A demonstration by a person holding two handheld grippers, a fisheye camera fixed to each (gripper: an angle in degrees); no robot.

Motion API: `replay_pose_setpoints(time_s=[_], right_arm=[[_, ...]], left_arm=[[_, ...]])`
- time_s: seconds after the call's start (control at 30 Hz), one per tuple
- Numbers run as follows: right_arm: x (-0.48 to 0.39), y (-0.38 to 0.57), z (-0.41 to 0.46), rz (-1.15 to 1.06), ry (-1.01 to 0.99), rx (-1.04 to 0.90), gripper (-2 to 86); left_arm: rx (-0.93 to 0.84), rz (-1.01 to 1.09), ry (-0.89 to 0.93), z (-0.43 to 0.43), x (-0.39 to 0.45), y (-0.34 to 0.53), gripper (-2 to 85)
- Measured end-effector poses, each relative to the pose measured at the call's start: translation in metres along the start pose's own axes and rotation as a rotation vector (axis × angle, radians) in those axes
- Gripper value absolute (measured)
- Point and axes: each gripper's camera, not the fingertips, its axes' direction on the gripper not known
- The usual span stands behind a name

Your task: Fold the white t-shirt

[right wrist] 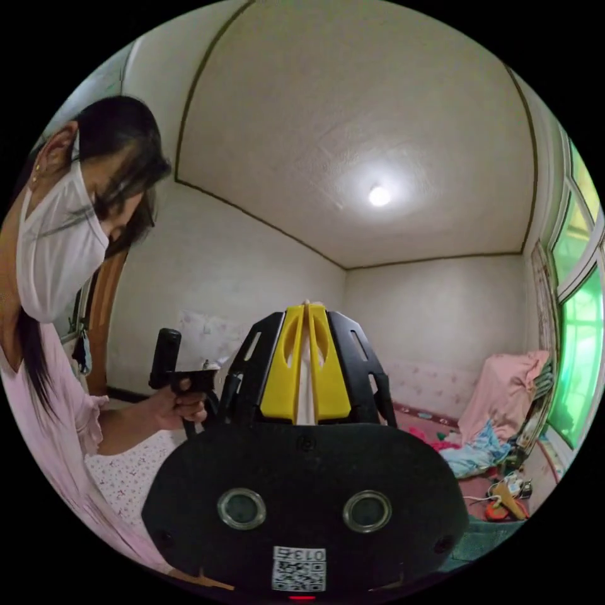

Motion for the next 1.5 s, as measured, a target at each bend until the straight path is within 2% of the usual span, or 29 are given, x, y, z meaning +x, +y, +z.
replay_pose_setpoints(time_s=[0.07,0.13,0.23,0.3,0.37,0.43,0.47,0.5,0.6,0.7,0.83,0.9,0.93,1.0,1.03,1.1,1.23,1.3,1.5], right_arm=[[-0.021,-0.009,-0.014,-0.012,0.059,-0.001,0.1],[-0.028,-0.007,-0.014,-0.003,0.086,-0.079,-0.1],[-0.027,0.023,-0.012,0.112,0.105,-0.142,-0.1],[-0.028,0.045,-0.011,0.154,0.116,-0.220,0.0],[-0.033,0.075,-0.006,0.204,0.053,-0.326,0.2],[-0.045,0.132,0.005,0.277,-0.027,-0.539,0.8],[-0.051,0.164,0.006,0.318,-0.035,-0.652,1.3],[-0.054,0.180,0.005,0.338,-0.047,-0.704,1.8],[-0.070,0.250,-0.003,0.481,-0.127,-0.899,4.4],[-0.093,0.307,-0.003,0.607,-0.172,-1.041,8.4],[-0.133,0.369,0.029,0.639,-0.258,-1.207,11.5],[-0.145,0.388,0.044,0.681,-0.284,-1.226,10.6],[-0.152,0.401,0.056,0.714,-0.314,-1.247,6.3],[-0.164,0.412,0.073,0.719,-0.371,-1.284,3.3],[-0.170,0.414,0.083,0.702,-0.413,-1.304,2.7],[-0.166,0.402,0.088,0.711,-0.421,-1.288,2.2],[-0.115,0.311,0.064,0.654,-0.293,-0.987,1.6],[-0.091,0.265,0.047,0.617,-0.205,-0.863,1.5],[-0.066,0.111,-0.012,0.427,-0.015,-0.433,1.4]], left_arm=[[-0.076,0.003,-0.035,-0.016,0.007,0.010,0.3],[-0.147,-0.035,-0.088,-0.034,0.006,0.028,0.3],[-0.214,-0.206,-0.149,-0.068,-0.001,0.063,0.4],[-0.347,-0.328,-0.276,-0.091,0.002,0.102,0.5],[-0.420,-0.450,-0.350,-0.109,0.004,0.139,0.7],[-0.531,-0.612,-0.513,-0.131,0.003,0.176,1.1],[-0.599,-0.707,-0.650,-0.147,0.003,0.198,1.5],[-0.641,-0.722,-0.737,-0.159,0.008,0.212,2.1],[-0.730,-0.662,-0.821,-0.157,0.024,0.221,6.7],[-0.824,-0.569,-0.762,-0.116,0.040,0.225,12.8],[-0.918,-0.537,-0.654,-0.066,0.058,0.249,15.0],[-1.036,-0.511,-0.625,-0.041,0.062,0.274,10.5],[-1.074,-0.491,-0.638,-0.037,0.062,0.281,7.9],[-1.174,-0.447,-0.707,-0.035,0.058,0.303,3.3],[-1.164,-0.467,-0.682,-0.039,0.056,0.303,3.0],[-1.031,-0.588,-0.618,-0.072,0.045,0.288,1.9],[-0.787,-0.635,-0.632,-0.143,0.044,0.234,1.1],[-0.617,-0.613,-0.646,-0.190,0.054,0.195,0.8],[-0.305,-0.400,-0.675,-0.259,0.114,0.120,0.6]])
